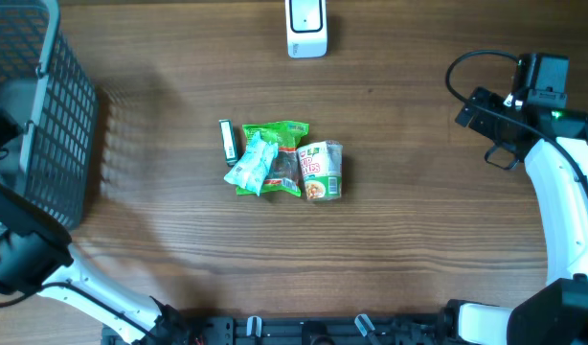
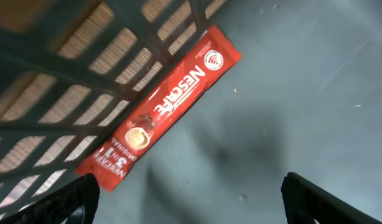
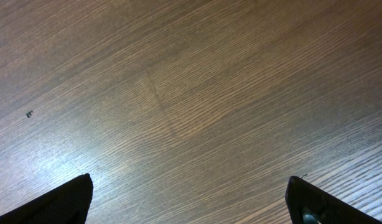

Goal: Scan the item barcode
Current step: 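Move the left gripper back into the basket toward the red stick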

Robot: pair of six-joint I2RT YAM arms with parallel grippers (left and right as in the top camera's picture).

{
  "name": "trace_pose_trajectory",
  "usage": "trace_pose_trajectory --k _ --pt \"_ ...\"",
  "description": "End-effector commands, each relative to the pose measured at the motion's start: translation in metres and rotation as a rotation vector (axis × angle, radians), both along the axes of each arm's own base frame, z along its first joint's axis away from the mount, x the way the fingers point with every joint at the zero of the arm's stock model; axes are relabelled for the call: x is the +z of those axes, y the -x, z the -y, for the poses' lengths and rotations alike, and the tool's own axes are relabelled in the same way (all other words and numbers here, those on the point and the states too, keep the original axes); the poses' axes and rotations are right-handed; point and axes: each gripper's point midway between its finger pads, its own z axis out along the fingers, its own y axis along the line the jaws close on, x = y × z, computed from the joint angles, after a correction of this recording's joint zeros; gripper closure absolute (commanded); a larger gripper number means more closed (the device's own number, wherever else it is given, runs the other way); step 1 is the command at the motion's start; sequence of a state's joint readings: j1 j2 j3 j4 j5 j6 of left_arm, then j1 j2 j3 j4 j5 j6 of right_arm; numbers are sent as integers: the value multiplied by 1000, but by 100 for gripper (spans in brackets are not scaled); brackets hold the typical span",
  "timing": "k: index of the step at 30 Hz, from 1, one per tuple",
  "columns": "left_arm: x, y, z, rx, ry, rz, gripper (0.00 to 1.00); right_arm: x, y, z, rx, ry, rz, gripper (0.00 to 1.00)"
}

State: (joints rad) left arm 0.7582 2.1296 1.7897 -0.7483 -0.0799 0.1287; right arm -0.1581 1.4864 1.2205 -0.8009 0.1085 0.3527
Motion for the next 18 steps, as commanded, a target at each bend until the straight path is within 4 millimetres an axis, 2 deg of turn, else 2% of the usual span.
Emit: trace_pose_trajectory --k 1,13,18 --pt "-24 -2 -3 -74 1 -45 9 9 -4 1 10 11 23 0" --pt "-46 -4 -12 -83 -1 -55 10 9 -4 1 10 11 23 0" --pt "-63 -3 -12 -82 20 -71 8 9 -4 1 10 11 23 0"
